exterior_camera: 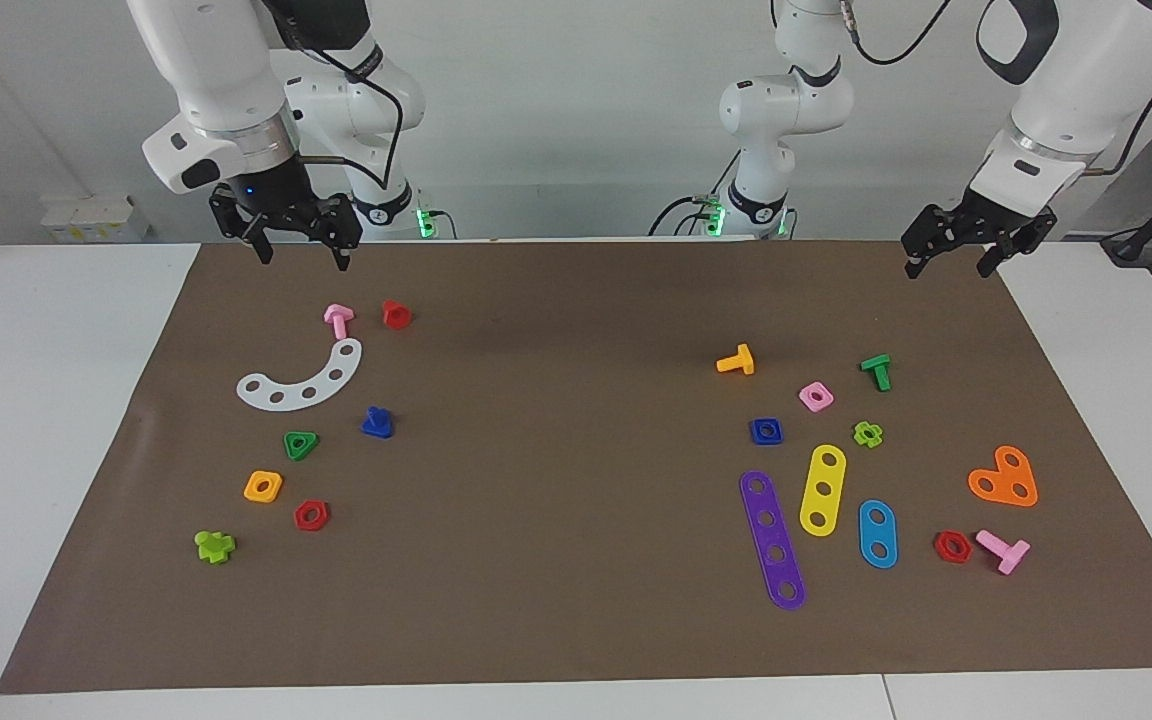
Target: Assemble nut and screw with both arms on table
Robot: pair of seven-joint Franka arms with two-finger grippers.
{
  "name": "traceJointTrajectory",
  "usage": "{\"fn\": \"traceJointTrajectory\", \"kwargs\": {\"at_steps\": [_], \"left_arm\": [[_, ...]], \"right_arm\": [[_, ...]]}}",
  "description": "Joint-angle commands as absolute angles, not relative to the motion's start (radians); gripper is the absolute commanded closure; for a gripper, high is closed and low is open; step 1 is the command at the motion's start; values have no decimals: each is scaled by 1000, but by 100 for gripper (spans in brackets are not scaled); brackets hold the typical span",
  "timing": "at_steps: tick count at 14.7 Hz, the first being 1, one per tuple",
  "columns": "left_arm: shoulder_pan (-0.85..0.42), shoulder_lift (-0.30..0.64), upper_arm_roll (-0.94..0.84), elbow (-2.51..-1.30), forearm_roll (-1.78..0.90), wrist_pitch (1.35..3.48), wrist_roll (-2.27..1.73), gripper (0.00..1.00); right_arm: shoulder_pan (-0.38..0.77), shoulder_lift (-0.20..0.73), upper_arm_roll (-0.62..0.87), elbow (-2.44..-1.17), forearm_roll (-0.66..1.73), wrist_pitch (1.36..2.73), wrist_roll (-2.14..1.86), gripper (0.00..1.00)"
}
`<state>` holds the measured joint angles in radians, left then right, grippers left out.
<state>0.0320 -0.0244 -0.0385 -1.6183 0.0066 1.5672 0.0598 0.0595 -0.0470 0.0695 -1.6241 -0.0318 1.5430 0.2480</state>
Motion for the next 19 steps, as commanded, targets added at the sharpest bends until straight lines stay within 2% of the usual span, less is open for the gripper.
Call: {"fn": "traceJointTrajectory", "kwargs": {"at_steps": [1, 8, 11, 14, 17, 19], "left_arm": [[26, -58, -34, -1657, -9, 1577, 51, 0], [21, -60, -34, -1661, -9, 1574, 49, 0], [21, -98, -34, -1744, -9, 1624, 54, 0], [6, -152, -35, -1912, -56, 1799, 37, 0], [-11, -121, -34, -1937, -83, 1857, 5, 0], [-58, -74, -34, -1953, -89, 1945, -78, 1]], "right_arm": [[54, -77, 71, -1657, -14, 1555, 230, 0], [54, -74, 71, -1658, -14, 1562, 219, 0], [52, -71, 69, -1686, -14, 1604, 219, 0], [46, -80, 71, -1759, -12, 1686, 218, 0], [43, -126, 68, -1900, -12, 1810, 215, 0], [38, -118, 64, -1943, -12, 1839, 178, 0]]}}
